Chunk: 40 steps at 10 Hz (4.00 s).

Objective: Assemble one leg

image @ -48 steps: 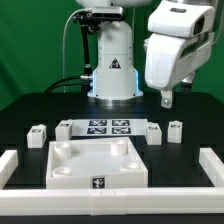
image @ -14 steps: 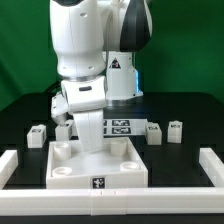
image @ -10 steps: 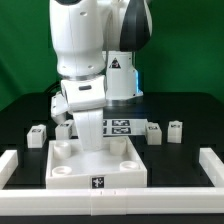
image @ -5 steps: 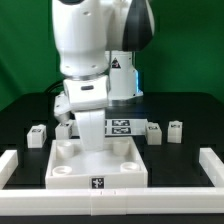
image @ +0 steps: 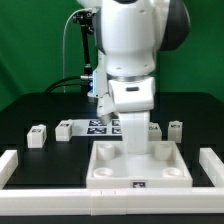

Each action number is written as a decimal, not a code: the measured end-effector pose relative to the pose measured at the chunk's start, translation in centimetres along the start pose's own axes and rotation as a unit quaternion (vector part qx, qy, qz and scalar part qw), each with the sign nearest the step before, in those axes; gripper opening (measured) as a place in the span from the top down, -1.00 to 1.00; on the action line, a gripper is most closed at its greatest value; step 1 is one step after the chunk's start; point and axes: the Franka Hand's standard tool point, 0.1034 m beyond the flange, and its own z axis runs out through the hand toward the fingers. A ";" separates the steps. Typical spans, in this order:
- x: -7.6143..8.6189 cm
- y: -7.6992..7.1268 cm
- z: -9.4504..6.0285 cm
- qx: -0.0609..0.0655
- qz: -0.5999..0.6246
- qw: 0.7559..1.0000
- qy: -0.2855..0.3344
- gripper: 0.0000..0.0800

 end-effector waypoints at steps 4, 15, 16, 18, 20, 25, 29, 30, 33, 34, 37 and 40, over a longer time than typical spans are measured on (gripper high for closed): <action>3.1 1.6 -0.1 -0.012 -0.020 1.000 0.007 0.82; 2.8 1.6 -0.1 -0.012 -0.018 1.000 0.007 -0.61; 2.8 1.6 -0.1 -0.012 -0.017 1.000 0.007 -0.62; 2.8 1.6 -0.1 -0.011 -0.017 1.000 0.007 -0.62; 2.9 1.5 -0.2 -0.012 -0.002 1.000 0.006 -0.62; 4.7 -1.7 -3.9 -0.037 0.164 0.986 -0.004 -0.62; 4.9 -1.8 -3.8 -0.034 0.356 0.934 0.007 -0.62; 4.9 -1.9 -3.7 -0.031 0.411 0.911 0.011 -0.62; 5.3 -4.2 -2.7 -0.015 0.643 0.765 0.024 -0.62; 5.9 -4.7 -2.4 -0.003 0.724 0.690 0.027 -0.62; 7.4 -5.8 -1.7 0.017 0.832 0.553 0.025 -0.62; 7.9 -6.5 -1.4 0.029 0.831 0.556 0.013 -0.62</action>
Offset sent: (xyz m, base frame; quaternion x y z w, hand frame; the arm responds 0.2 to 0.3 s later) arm 0.0196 0.0369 -0.0053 -0.0160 0.0154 -0.0504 0.9985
